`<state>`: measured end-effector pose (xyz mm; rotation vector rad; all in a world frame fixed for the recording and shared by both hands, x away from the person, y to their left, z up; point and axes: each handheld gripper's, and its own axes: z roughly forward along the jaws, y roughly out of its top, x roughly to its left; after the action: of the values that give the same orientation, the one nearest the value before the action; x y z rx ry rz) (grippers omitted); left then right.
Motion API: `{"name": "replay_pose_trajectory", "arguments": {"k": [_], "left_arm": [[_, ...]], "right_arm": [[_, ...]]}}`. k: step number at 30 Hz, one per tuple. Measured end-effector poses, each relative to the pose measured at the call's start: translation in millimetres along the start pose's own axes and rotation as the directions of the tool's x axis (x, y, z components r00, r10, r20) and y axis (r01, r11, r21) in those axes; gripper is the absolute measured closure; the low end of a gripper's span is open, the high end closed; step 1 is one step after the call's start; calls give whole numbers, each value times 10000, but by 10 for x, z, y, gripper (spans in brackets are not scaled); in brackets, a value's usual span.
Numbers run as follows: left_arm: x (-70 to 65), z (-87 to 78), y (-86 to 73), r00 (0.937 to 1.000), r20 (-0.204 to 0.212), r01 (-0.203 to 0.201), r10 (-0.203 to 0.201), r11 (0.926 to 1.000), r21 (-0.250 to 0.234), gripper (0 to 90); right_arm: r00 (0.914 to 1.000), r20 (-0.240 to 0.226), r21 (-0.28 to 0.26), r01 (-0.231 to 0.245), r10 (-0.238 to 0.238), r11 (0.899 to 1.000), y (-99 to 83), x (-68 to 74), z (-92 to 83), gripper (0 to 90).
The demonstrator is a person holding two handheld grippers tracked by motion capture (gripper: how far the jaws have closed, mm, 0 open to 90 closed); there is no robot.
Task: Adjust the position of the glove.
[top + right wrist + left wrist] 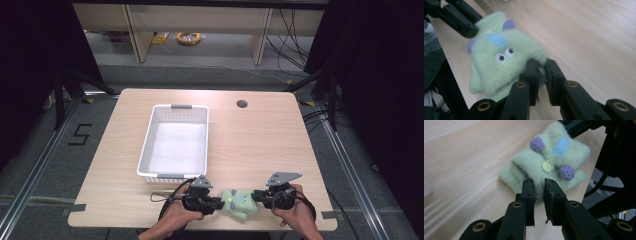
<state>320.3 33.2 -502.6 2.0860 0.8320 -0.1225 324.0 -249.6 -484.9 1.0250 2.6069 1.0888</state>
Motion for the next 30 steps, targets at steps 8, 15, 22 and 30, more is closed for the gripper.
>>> {"name": "replay_pose_trajectory", "arguments": {"k": [8, 15, 22, 30], "left_arm": [[-31, -39, -39, 10000, 78, -21, 20, 10000, 90, 748], [5, -184, -15, 9968, -475, 618, -642, 9969, -495, 546], [21, -132, 4, 9901, -654, 1215, -1240, 9917, -418, 434], [22, 20, 4, 9832, -437, 1776, -1774, 9841, 22, 395]], "right_arm": [[9992, 177, -202, -348, 352, 9992, -14, -18, 13, 690], [9748, 158, -1022, -2199, 2227, 9701, -37, 9, -208, 511], [9767, -202, -1227, -2145, 2136, 9690, -17, 121, -193, 462], [9699, -116, -527, -2434, 2432, 9685, -37, 156, -19, 396]]}}
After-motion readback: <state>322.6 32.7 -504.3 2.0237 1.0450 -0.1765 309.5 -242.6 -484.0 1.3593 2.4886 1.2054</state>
